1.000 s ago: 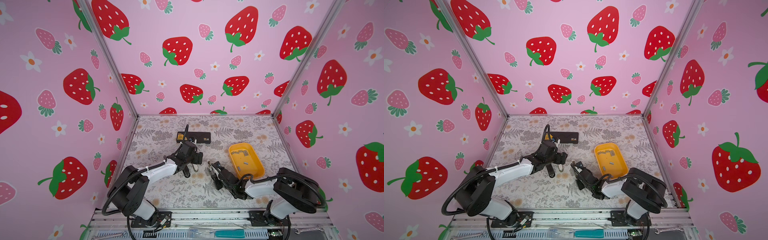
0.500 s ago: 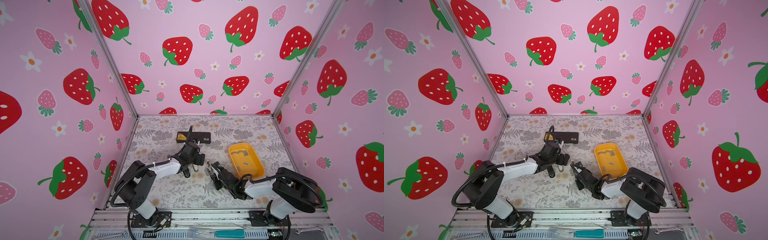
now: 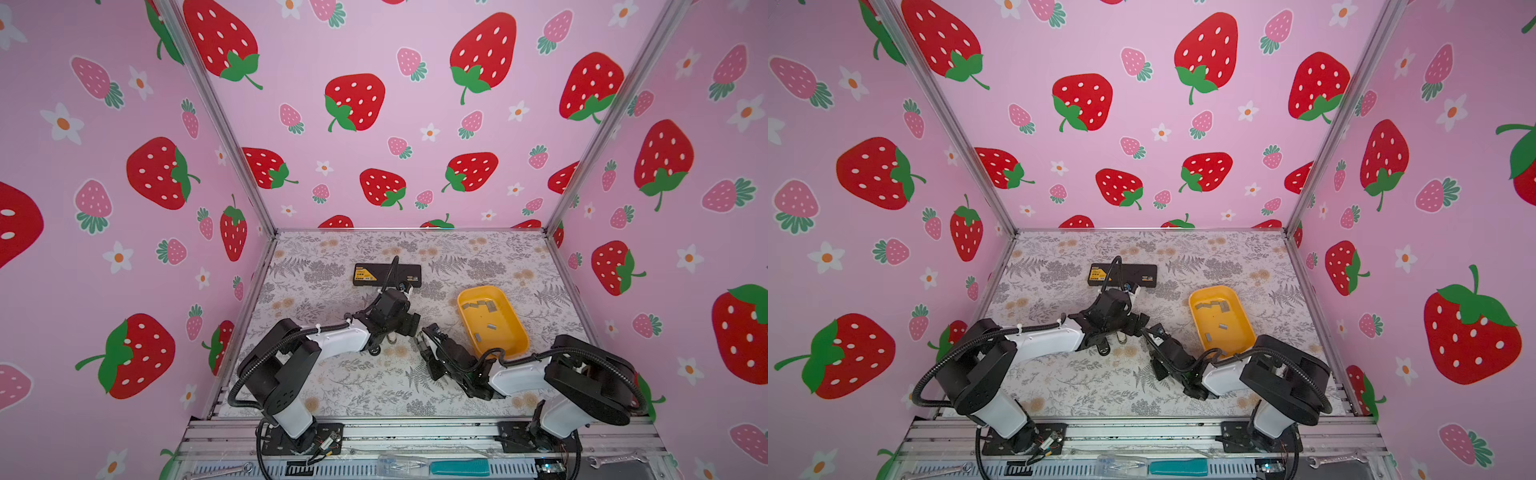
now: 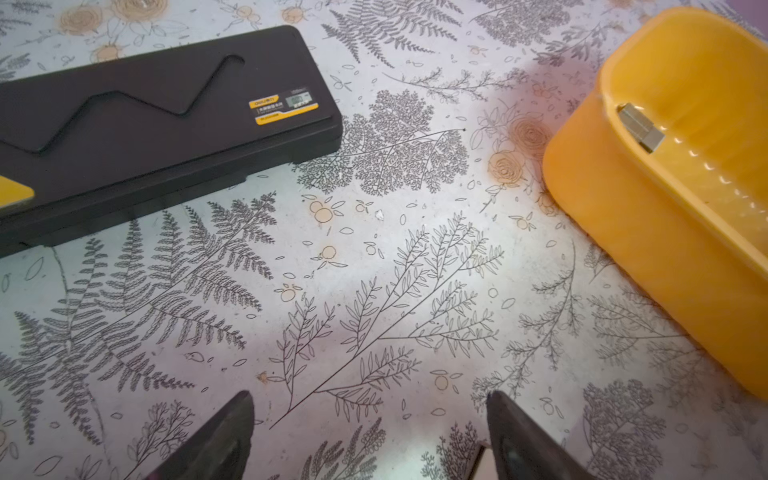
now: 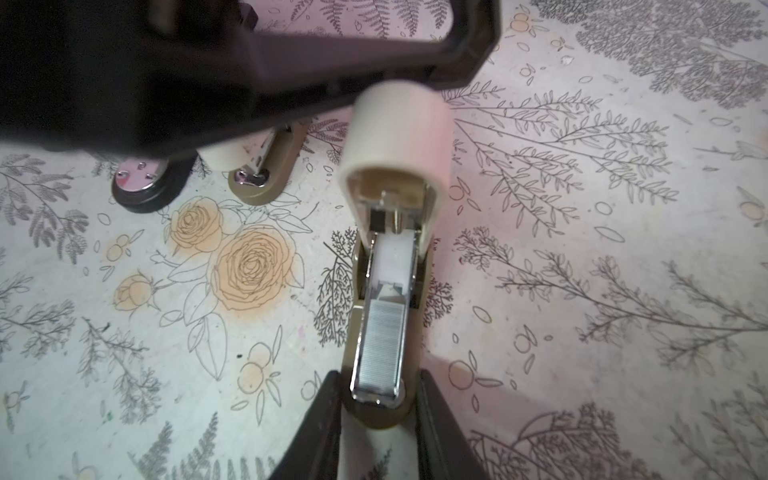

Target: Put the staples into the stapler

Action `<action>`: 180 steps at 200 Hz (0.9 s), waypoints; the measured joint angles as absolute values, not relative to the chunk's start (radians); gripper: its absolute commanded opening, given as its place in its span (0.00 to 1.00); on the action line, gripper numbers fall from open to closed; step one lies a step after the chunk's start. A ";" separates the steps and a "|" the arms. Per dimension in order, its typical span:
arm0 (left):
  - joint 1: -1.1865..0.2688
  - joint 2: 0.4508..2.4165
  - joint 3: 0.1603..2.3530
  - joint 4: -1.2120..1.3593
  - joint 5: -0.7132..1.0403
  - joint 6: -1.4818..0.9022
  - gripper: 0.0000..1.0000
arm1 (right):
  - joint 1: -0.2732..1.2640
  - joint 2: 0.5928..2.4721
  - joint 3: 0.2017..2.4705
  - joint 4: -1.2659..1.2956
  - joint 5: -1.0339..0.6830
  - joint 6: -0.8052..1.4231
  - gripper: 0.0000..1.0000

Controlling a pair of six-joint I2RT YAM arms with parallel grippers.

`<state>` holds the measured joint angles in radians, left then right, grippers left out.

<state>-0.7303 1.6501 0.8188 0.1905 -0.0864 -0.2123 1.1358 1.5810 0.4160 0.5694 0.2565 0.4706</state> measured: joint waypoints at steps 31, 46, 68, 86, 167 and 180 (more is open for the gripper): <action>-0.758 1.640 0.763 0.231 -0.105 -0.204 0.89 | 1.136 1.581 0.416 0.575 0.257 0.474 0.35; -0.761 1.640 0.745 0.239 -0.105 -0.203 0.88 | 1.137 1.581 0.416 0.581 0.256 0.476 0.39; -0.764 1.634 0.720 0.264 -0.110 -0.202 0.88 | 1.137 1.577 0.416 0.582 0.257 0.475 0.41; -0.770 1.624 0.701 0.282 -0.115 -0.201 0.88 | 1.137 1.565 0.416 0.582 0.257 0.476 0.45; -0.793 1.621 0.694 0.311 -0.131 -0.183 0.88 | 1.137 1.386 0.412 0.522 0.258 0.471 0.31; -0.795 1.616 0.691 0.315 -0.131 -0.183 0.88 | 1.137 1.359 0.412 0.510 0.260 0.472 0.28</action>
